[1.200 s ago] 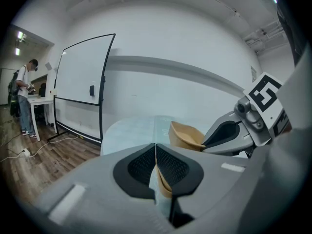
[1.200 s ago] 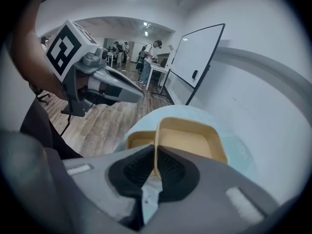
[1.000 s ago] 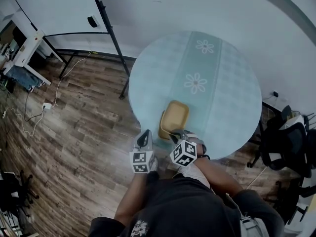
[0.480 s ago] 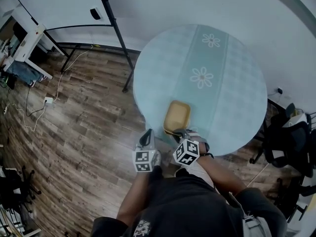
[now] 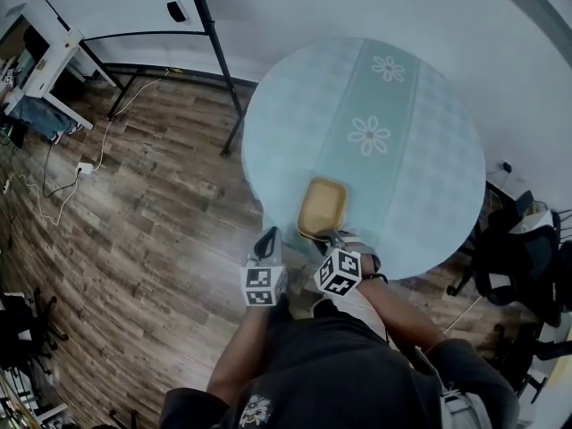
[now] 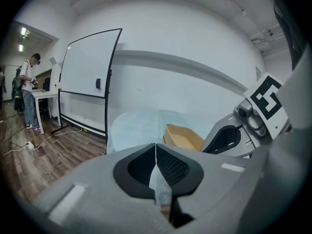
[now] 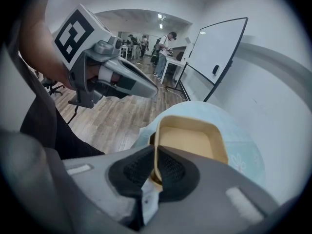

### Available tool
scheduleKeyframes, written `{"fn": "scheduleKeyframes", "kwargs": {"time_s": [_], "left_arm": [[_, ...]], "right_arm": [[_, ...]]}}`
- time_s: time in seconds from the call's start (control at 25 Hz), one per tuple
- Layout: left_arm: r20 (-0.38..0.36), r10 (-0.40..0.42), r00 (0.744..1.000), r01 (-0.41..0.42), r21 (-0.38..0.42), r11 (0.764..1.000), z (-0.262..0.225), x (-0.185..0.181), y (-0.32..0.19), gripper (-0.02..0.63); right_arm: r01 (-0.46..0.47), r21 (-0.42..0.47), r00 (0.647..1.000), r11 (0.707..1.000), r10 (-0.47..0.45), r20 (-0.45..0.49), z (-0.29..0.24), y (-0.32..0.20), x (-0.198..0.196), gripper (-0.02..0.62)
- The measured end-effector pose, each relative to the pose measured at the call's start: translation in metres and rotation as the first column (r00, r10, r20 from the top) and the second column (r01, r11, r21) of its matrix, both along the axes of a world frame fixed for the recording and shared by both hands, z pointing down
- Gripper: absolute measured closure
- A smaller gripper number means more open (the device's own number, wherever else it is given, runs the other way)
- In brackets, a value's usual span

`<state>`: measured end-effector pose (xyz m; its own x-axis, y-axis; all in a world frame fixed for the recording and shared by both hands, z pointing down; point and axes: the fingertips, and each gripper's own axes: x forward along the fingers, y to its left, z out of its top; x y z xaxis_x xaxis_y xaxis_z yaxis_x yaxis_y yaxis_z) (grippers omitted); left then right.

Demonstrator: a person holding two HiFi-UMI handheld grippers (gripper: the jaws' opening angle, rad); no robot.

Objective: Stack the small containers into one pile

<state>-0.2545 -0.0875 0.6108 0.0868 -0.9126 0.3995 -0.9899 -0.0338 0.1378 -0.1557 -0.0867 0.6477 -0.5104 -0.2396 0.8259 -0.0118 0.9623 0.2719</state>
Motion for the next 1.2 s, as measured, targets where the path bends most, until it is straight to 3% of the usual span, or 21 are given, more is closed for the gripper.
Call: {"fn": "scheduleKeyframes", "kwargs": {"time_s": [0.6, 0.8, 1.08, 1.2], "left_arm": [[-0.003, 0.014, 1.000, -0.014, -0.001, 1.000, 0.003, 0.012, -0.005, 0.600], [-0.005, 0.017, 1.000, -0.017, -0.005, 1.000, 0.002, 0.014, -0.005, 0.600], [-0.001, 0.017, 1.000, -0.017, -0.011, 1.000, 0.002, 0.014, -0.002, 0.600], [0.002, 0.021, 1.000, -0.021, -0.008, 1.000, 0.000, 0.017, 0.000, 0.600]], "right_arm": [[0.018, -0.009, 0.999, 1.000, -0.018, -0.032, 0.010, 0.005, 0.010, 0.580], [-0.003, -0.022, 1.000, 1.000, 0.003, -0.003, 0.010, 0.000, 0.007, 0.576], [-0.034, -0.078, 0.999, 0.996, 0.037, 0.038, 0.004, 0.001, 0.005, 0.435], [-0.063, -0.104, 0.994, 0.993, 0.072, 0.084, -0.004, 0.003, 0.004, 0.402]]}}
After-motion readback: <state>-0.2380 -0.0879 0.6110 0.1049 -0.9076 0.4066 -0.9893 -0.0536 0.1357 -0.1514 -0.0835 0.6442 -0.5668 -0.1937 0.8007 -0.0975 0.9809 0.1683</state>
